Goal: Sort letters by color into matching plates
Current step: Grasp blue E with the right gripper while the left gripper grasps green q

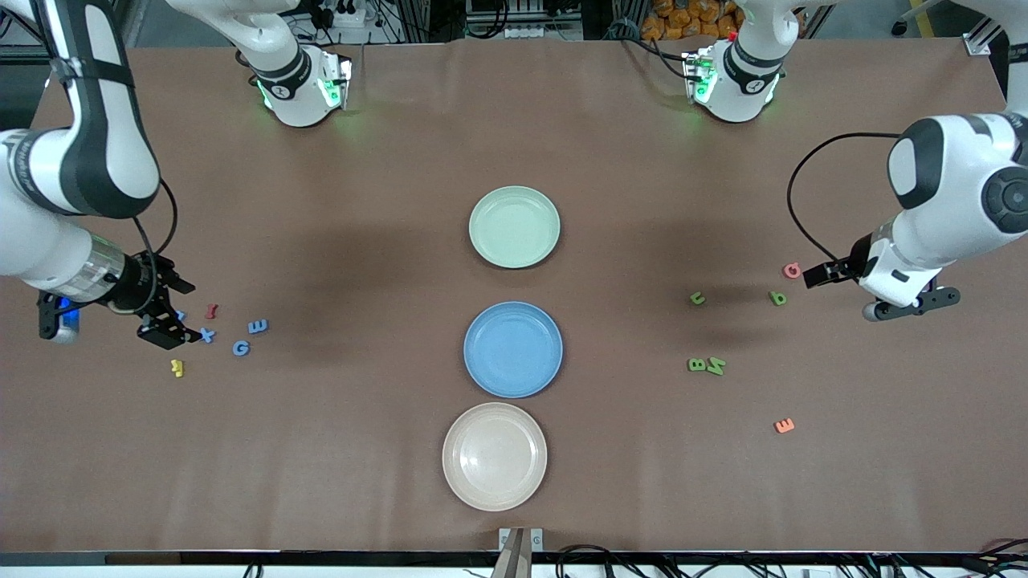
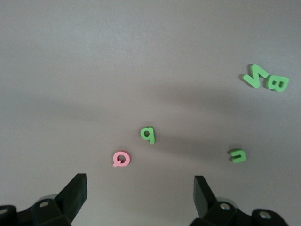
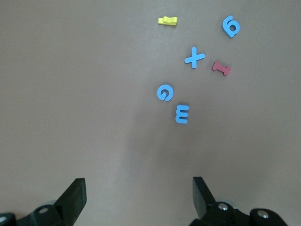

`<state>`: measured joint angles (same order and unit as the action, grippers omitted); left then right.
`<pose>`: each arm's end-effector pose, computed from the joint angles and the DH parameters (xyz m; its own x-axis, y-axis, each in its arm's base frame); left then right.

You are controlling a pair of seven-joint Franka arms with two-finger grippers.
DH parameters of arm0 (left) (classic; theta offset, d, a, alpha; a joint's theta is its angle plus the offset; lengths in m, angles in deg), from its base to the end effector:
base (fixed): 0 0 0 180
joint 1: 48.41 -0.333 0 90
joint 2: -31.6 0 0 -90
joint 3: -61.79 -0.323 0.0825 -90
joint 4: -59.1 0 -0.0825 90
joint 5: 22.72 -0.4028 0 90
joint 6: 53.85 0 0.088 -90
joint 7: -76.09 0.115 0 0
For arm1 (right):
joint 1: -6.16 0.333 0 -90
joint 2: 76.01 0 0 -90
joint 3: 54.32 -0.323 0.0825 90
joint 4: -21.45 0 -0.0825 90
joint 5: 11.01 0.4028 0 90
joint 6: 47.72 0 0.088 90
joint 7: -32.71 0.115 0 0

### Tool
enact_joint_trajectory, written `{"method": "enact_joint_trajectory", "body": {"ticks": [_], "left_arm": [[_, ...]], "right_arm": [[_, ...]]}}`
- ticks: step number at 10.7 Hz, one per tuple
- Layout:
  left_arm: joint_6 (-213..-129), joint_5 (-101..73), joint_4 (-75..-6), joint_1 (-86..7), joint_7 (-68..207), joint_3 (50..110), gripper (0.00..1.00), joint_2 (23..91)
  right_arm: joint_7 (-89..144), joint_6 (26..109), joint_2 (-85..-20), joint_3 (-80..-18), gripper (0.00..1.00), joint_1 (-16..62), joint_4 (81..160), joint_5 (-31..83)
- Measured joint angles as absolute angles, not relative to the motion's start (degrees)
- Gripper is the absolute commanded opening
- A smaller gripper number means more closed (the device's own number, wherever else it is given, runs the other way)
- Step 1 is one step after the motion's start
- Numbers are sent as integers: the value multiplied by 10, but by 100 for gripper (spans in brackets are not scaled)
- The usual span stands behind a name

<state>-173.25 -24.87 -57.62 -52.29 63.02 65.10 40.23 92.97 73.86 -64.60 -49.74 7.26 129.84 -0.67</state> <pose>0.5819 0.0085 0.3509 0.9713 0.2175 -0.0959 0.2141 -0.9758 -0.0448 0.6267 -0.0268 0.3935 0.3623 -0.9257 -0.1090 -0.9309 -0.3535 -0.0920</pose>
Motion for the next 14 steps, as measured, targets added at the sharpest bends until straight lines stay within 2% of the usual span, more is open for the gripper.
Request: {"method": "enact_joint_trajectory", "body": {"ticks": [3,8,14], "left_arm": [[-1783,-265,-596,-521,579,652,100,428],[-1837,-313,-634,-511,518,657,100,449],[-1943,-313,-717,-514,515,657,100,451]], "right_arm": [[933,814,-631,-497,100,70,1365,-6],[934,887,-568,-497,100,58,1409,-6],[934,951,-525,-498,100,58,1415,-5]]}}
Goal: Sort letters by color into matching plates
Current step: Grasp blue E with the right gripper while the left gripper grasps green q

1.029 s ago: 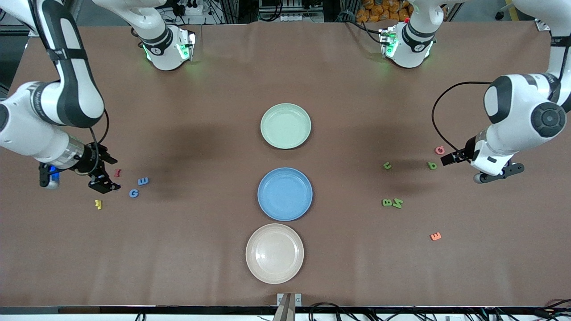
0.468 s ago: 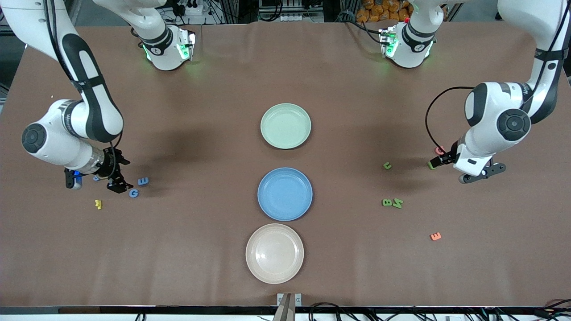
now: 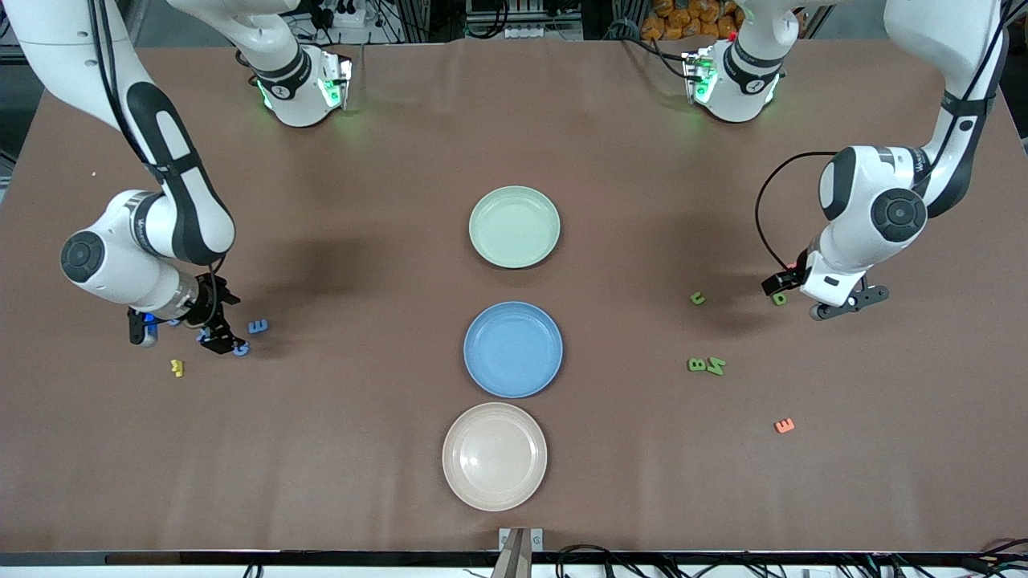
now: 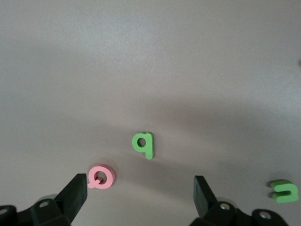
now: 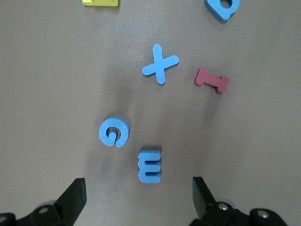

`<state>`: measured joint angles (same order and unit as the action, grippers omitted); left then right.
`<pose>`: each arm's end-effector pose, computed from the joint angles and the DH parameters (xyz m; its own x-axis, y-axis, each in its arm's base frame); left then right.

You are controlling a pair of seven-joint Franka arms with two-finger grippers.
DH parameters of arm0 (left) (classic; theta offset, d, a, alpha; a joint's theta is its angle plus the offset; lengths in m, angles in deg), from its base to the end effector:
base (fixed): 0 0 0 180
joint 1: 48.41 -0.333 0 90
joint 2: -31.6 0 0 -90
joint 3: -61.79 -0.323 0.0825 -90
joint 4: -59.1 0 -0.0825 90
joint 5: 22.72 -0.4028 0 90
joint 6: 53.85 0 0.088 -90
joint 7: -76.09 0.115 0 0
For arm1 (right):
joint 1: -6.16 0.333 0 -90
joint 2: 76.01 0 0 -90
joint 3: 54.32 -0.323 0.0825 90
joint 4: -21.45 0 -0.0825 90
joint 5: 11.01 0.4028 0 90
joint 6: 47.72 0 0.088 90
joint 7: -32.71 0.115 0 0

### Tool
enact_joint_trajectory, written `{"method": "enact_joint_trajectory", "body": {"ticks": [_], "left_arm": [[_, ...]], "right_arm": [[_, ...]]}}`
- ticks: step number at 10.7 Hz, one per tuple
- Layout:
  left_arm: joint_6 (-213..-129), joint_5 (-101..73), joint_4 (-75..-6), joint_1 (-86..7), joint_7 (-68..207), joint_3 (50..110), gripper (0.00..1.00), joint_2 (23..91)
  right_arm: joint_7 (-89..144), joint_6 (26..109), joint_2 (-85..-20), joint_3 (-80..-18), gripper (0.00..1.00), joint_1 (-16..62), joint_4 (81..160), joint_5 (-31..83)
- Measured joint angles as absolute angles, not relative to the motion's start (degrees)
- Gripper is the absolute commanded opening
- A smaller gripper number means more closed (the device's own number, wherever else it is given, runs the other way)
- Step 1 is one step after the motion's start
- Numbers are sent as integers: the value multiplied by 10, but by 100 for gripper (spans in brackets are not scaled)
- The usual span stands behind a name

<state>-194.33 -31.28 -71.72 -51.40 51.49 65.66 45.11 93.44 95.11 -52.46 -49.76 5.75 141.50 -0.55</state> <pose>0.5377 -0.0081 0.2283 0.9552 0.2939 -0.0338 0.2897 -0.9525 -0.0939 0.5945 -0.0519 0.2055 0.2806 -0.9569 -0.0744 -0.9598 -0.2796 -0.0239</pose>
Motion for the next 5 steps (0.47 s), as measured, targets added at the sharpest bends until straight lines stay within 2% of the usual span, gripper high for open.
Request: {"method": "enact_joint_trajectory", "body": {"ticks": [5], "left_arm": [[-2034,-313,-726,-521,445,655,100,507]], "right_arm": [[934,1013,-486,-500,100,59,1419,-5]]}}
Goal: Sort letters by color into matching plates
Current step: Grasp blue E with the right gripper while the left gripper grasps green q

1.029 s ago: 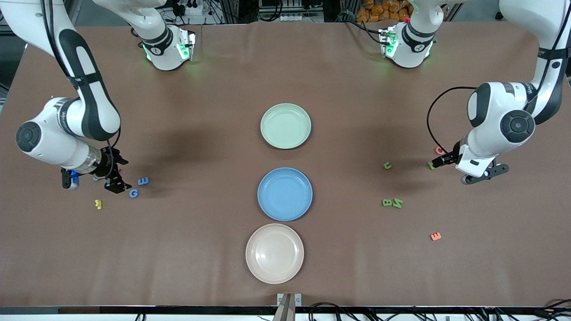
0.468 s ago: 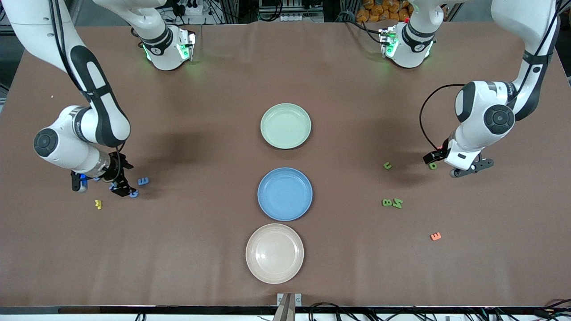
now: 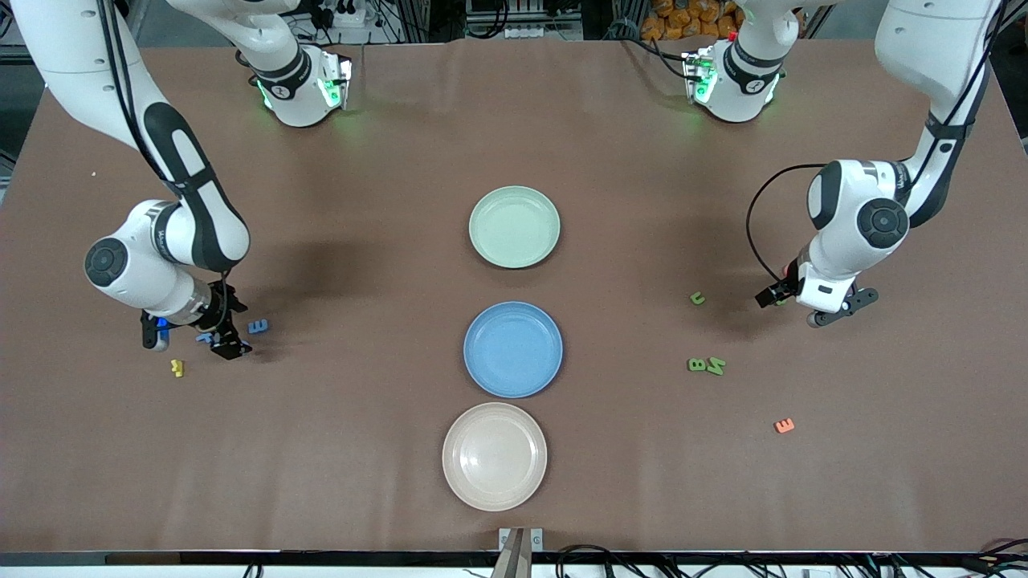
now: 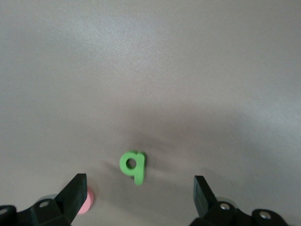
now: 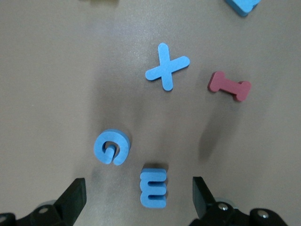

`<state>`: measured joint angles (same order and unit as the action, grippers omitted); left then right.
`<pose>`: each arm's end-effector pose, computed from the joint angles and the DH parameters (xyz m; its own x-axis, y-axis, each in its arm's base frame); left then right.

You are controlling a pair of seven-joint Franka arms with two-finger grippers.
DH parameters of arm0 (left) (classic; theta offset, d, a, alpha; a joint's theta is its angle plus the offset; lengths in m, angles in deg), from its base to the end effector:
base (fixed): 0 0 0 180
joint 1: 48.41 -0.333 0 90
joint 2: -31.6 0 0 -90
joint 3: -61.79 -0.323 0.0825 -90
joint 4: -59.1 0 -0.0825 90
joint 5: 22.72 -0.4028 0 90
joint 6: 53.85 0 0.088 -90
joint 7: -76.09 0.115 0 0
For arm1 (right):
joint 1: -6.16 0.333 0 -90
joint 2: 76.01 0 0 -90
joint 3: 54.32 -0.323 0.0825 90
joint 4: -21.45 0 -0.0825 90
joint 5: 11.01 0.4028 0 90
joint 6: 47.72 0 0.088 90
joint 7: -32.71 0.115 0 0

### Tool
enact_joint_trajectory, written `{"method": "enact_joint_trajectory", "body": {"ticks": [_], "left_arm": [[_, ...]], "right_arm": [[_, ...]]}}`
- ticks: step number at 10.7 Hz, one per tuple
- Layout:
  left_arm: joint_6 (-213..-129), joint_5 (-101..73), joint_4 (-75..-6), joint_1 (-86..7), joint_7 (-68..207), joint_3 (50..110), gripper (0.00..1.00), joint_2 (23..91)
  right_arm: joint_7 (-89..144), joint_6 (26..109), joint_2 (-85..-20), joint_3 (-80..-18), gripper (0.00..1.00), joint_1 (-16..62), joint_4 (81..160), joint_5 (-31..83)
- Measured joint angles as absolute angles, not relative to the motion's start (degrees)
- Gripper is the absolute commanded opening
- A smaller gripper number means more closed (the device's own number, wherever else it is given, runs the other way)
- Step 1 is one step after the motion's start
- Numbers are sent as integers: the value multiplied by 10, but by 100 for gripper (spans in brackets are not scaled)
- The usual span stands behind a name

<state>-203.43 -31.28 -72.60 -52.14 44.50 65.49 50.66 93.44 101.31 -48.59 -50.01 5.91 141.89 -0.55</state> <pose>0.5378 -0.0036 0.1837 0.9109 0.4126 0.0085 0.4124 -0.9093 -0.0557 0.5943 -0.0509 0.1721 0.2815 -0.9585 -0.0452 -0.9590 -0.2794 -0.0475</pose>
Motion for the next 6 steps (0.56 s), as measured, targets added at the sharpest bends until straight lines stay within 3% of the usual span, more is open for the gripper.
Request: {"method": "enact_joint_trajectory", "body": {"ticks": [6], "left_arm": [[-2077,-313,-717,-532,445,655,100,553]], "right_arm": [[934,1031,-470,-502,100,67,1422,-5]]}}
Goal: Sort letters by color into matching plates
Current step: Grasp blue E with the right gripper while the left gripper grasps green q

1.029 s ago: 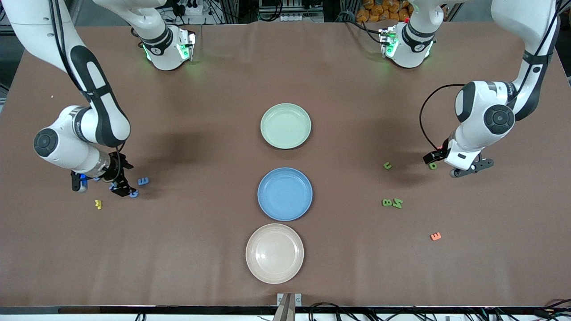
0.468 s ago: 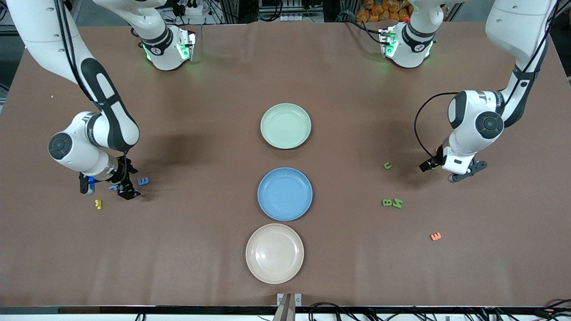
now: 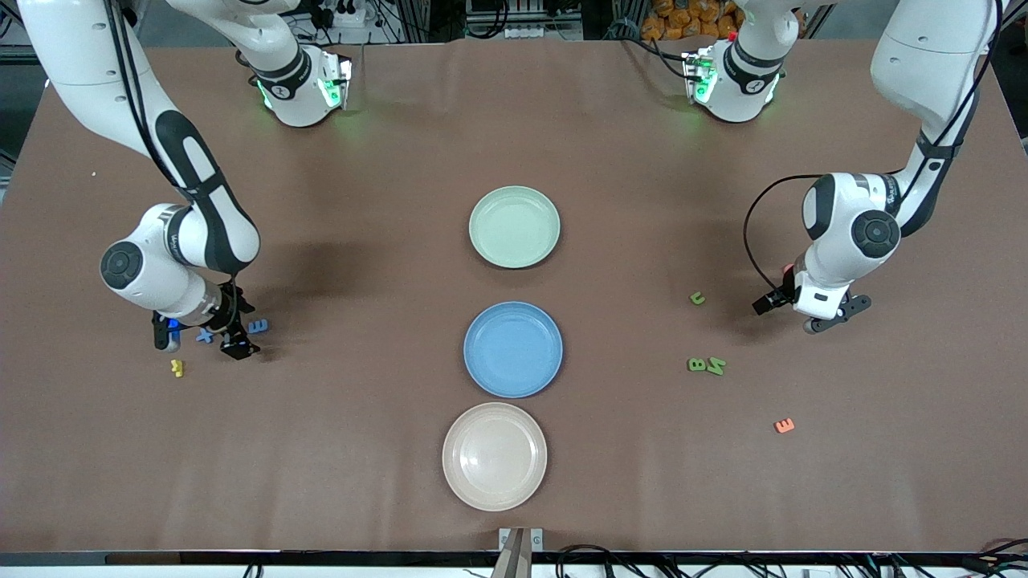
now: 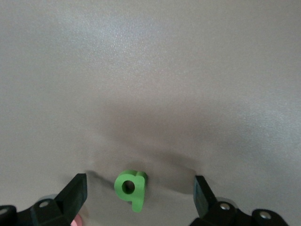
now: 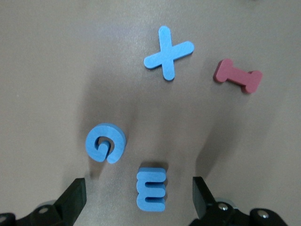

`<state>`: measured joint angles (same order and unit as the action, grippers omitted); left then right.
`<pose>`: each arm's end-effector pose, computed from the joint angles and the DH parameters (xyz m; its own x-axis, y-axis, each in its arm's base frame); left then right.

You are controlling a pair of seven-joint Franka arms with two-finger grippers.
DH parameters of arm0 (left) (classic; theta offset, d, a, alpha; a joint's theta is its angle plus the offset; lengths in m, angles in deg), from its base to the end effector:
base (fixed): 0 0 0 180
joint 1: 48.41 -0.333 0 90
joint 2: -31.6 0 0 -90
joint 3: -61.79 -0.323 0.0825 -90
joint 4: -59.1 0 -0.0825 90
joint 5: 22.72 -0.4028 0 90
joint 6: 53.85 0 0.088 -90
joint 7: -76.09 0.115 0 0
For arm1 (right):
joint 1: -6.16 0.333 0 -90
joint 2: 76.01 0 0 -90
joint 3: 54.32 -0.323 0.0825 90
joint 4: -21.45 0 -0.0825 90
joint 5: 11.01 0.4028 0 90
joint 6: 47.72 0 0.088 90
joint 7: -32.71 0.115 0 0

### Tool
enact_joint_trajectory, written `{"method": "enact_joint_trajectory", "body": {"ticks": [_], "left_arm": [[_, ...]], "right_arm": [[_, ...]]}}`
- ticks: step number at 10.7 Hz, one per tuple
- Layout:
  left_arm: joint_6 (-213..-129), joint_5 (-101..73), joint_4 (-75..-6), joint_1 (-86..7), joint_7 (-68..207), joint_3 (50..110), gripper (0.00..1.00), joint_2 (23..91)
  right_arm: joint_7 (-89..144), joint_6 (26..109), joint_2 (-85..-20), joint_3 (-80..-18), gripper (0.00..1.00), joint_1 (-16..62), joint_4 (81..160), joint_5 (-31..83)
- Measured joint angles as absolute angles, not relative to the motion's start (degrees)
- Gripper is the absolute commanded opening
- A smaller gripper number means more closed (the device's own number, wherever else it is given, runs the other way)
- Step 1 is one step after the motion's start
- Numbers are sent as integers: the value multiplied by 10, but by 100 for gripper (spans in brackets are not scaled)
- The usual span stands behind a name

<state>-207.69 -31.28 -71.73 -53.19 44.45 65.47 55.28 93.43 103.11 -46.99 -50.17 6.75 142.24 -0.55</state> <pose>0.5397 0.0044 0.1520 0.9038 0.4278 0.0102 0.4278 -0.9030 -0.0391 0.5913 -0.0414 0.1561 0.2959 -0.9543 -0.0412 -0.9548 -0.2942 -0.0428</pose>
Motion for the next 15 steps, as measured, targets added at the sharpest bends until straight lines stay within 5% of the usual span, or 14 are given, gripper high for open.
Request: {"method": "enact_joint_trajectory", "body": {"ticks": [2,5,7,15], "left_arm": [[-2077,-313,-718,-532,443,655,100,555],[-2076,-313,-718,-532,443,655,100,558],[-2076,-313,-719,-532,443,655,100,557],[-2076,-313,-719,-547,443,667,100,557]], "right_arm": [[934,1045,-468,-502,81,72,1430,-5],[914,1053,-467,-502,34,74,1439,-6],[900,1058,-470,-502,16,74,1439,-6],[849,1061,-472,-502,3,74,1439,-6]]}}
